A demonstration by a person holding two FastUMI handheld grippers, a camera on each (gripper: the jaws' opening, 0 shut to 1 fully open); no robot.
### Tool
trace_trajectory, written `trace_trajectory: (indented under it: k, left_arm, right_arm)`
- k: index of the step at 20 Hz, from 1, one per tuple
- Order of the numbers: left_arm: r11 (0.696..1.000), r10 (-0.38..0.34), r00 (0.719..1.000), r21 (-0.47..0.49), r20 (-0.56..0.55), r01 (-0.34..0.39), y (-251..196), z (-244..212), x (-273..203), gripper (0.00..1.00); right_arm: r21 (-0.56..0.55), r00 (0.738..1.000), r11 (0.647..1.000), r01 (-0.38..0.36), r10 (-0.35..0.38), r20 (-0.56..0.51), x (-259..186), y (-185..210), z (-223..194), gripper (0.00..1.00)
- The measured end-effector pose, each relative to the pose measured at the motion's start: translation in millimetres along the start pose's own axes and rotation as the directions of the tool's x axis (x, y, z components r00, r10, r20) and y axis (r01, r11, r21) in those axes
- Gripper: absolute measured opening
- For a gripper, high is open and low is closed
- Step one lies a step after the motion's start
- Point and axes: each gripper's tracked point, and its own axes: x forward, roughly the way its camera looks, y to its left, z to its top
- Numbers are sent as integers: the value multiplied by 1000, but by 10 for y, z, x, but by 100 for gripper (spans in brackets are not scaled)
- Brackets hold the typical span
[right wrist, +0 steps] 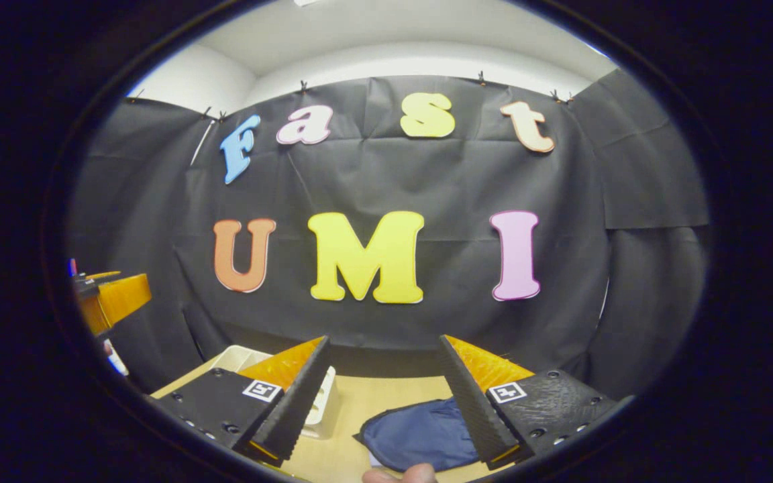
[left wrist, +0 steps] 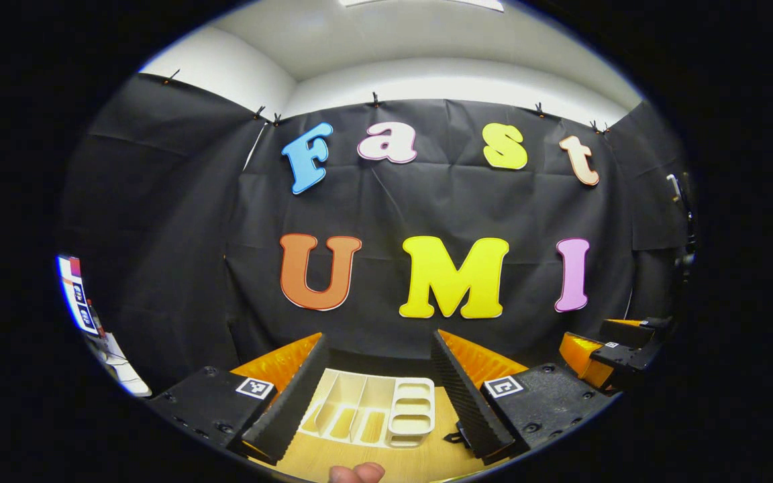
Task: Open the schoolbag, grab two books from the bookshelf and put them into the schoolbag.
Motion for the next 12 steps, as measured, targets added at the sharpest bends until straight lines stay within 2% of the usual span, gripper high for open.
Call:
trace_trajectory:
  k: [2,3,6,12]
  left_arm:
    - [1000,-3,1000,0,-4,3,-22,-1,-53,100]
    - [1000,0,1000,-1,-7,0,4,-19,-62,98]
    - [1000,-1,1000,-15,-13,0,6,-31,-121,98]
    - [1000,-4,1000,-17,10,4,53,-8,-284,98]
  right_arm:
    - [10,1000,1000,5,-5,23,-82,-10,22,96]
    - [9,1000,1000,6,-6,21,-116,-14,7,96]
    - [-5,999,1000,15,-15,36,-216,-54,36,94]
    - [-10,997,1000,1,0,72,-444,42,59,96]
